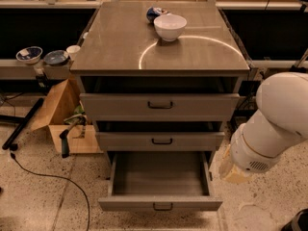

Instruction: Close bottom drawer

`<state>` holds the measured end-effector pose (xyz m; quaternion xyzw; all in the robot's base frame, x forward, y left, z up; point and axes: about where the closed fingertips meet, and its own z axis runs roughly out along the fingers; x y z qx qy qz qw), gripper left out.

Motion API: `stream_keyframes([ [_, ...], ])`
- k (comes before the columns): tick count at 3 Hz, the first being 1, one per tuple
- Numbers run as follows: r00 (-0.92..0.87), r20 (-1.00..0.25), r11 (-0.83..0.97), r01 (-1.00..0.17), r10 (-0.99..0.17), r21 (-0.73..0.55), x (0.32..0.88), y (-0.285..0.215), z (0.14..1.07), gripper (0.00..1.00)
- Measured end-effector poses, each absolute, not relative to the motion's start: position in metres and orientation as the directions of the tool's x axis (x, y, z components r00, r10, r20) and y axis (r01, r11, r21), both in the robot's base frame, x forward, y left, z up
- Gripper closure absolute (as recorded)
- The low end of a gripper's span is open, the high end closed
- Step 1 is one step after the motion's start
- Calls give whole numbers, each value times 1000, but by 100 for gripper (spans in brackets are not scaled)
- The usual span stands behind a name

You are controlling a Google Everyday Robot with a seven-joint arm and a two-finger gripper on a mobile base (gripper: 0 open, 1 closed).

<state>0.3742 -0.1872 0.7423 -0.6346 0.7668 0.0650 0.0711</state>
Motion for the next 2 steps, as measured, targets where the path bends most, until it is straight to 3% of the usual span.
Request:
stream_keyframes([
  [2, -249, -218, 238, -968, -944, 75, 373, -188, 694, 100],
])
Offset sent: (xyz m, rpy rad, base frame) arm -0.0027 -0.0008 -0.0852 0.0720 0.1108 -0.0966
